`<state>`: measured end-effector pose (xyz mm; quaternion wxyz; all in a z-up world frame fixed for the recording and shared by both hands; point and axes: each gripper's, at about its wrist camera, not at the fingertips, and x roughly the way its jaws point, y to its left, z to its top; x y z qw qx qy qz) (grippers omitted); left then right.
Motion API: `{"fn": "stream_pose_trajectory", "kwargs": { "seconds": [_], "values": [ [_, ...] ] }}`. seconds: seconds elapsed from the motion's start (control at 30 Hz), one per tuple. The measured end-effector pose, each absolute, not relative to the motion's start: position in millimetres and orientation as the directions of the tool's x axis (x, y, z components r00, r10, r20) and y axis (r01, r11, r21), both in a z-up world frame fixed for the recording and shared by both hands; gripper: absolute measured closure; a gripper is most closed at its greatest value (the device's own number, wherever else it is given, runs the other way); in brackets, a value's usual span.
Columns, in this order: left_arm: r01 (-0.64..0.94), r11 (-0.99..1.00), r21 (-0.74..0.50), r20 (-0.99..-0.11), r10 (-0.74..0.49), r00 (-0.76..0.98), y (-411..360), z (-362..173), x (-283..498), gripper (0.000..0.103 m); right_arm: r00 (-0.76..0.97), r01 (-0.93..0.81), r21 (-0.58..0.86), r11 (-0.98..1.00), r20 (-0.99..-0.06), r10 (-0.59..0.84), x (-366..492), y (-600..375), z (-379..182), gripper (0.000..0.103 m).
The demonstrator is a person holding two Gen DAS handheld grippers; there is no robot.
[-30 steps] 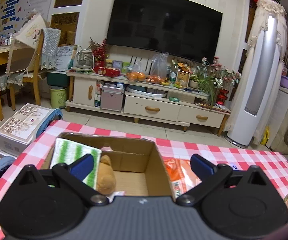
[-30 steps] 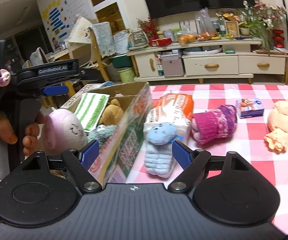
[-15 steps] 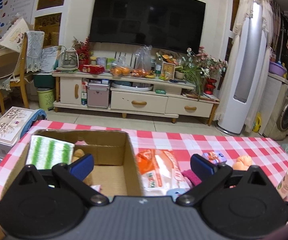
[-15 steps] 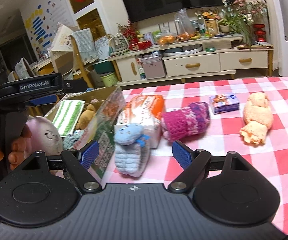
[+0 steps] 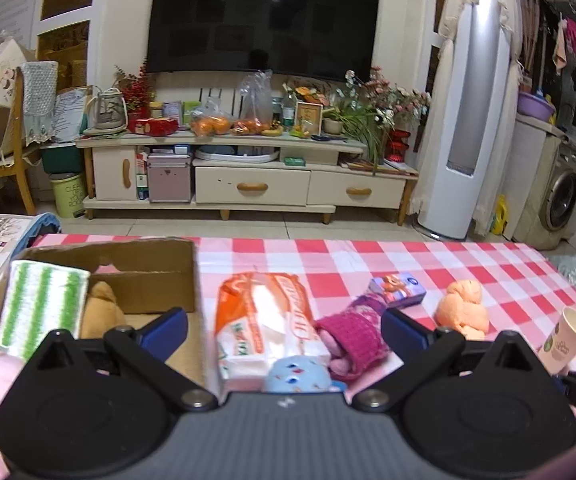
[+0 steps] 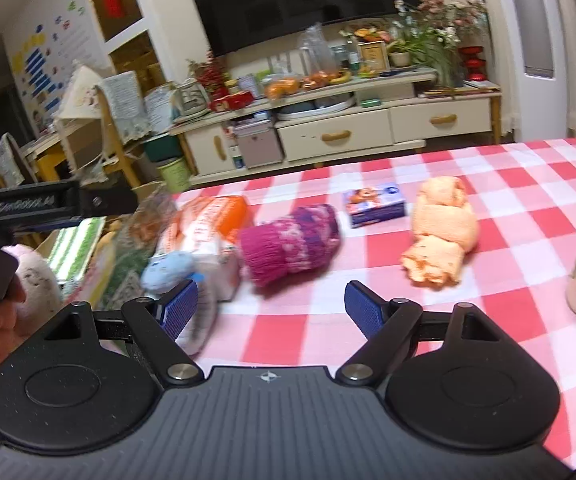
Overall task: Organize soft objects
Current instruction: 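Move both open tools back to the remaining soft toys, then reach orange towel roll with right tool while left tool reaches pink knit mitten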
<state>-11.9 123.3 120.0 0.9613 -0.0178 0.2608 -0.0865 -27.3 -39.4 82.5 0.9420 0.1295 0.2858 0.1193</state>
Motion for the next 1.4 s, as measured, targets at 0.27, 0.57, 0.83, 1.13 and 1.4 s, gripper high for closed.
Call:
{"fn": "stream_pose_trajectory", "kwargs": {
  "seconds": [0.27,0.57,0.83,1.13,1.4],
  "values": [
    [0.18,0.983,-0.048,-0.523,-0.178,0.834,92.9,108.3,-9.6,0.001,0.84,-0.04,0.31,0.95,-0.505,0.2,-22.6,-75.5,67.4,0.002],
    [0.244,0.97,0.018,-0.544,-0.195,0.816,55.5,91.6,-3.2,0.001,0.87,0.065,0.267,0.962,-0.488,0.076,5.7,-108.8,45.4,0.002],
    [0.296,0.947,0.122,-0.547,-0.184,0.816,22.5,76.4,8.1,0.001,0.868,0.1,0.298,0.949,-0.492,0.063,41.7,-129.9,29.2,0.002],
    [0.308,0.927,0.214,-0.567,-0.139,0.812,-4.4,55.0,28.6,0.001,0.861,0.088,0.296,0.951,-0.503,0.077,78.7,-137.7,20.2,0.001],
    [0.27,0.927,0.261,-0.572,-0.077,0.816,-24.4,43.0,55.9,0.001,0.842,0.076,0.352,0.933,-0.525,0.129,98.2,-143.1,11.9,0.001]
  ]
}}
